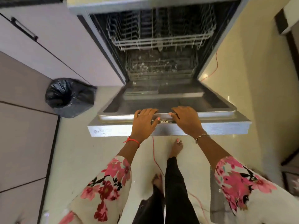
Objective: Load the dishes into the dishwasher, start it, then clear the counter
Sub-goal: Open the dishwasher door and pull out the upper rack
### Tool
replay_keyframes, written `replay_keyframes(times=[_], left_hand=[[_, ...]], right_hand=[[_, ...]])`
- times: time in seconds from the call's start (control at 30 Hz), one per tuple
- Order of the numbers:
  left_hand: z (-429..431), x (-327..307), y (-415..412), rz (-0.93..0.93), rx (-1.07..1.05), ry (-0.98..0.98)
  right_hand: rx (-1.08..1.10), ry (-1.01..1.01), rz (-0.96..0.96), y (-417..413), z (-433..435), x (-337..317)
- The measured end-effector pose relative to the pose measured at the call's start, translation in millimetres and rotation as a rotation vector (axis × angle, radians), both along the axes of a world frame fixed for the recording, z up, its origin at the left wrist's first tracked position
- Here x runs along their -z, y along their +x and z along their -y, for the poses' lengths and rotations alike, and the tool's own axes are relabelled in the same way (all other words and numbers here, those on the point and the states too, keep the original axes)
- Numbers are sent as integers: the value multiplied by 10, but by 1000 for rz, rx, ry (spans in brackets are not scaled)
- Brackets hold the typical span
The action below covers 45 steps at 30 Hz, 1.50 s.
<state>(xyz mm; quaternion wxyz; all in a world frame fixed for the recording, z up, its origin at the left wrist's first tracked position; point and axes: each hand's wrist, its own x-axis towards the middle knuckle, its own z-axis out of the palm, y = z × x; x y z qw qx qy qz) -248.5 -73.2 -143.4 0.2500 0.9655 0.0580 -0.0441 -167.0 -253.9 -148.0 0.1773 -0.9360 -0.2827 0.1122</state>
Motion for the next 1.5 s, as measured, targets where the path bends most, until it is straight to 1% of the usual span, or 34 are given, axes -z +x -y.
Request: replay_keyframes(times=[0.07, 0.13, 0.2, 0.27, 0.33, 0.43, 0.57, 0.73, 0.93, 1.0, 1.07, 1.17, 1.23, 1.3, 1.37, 1.4, 1.5], left_hand=[[99, 234, -312, -51, -6, -42], [168, 493, -603, -115, 15, -55], [231, 802, -856, -169, 49, -50], [293, 1163, -1070, -233, 94, -23], [342, 1538, -1260, -276, 168, 43], [433, 2113, -1527, -257, 253, 145], [564, 2841, -1814, -194, 221, 208], [637, 3689, -2013, -193, 220, 257], [648, 4405, -2121, -206, 227, 274], [666, 4481, -2134, -196, 203, 272], [668, 4476, -2133, -229, 189, 225], [637, 4372, -2101, -384, 199, 88], [600, 4256, -2032, -479, 208, 23], [591, 4075, -1920, -545, 171, -88], [587, 3792, -1733, -583, 37, -261], [573, 3639, -1618, -588, -35, -318], [511, 3185, -1235, -587, -214, -456]], right_hand=[[25, -5, -53, -334, 117, 272], [3, -57, -143, -632, 233, 552], [-38, -106, -233, -904, 327, 857], [-64, -143, -262, -1141, 400, 1191], [-89, -195, -239, -1369, 461, 1511], [-79, -223, -177, -1686, 522, 2050], [-71, -275, -162, -2009, 612, 2833], [-85, -290, -106, -2226, 703, 3756], [-134, -324, 22, -2341, 763, 4456], [-138, -356, 50, -2349, 771, 4530], [-148, -376, 57, -2356, 774, 4517], [-135, -377, -2, -2351, 747, 4396], [-140, -425, -98, -2303, 707, 4213], [-179, -458, -285, -2221, 666, 4041], [-141, -391, -481, -2079, 625, 3824], [-97, -346, -536, -1980, 586, 3690], [33, -215, -602, -1614, 442, 3256]])
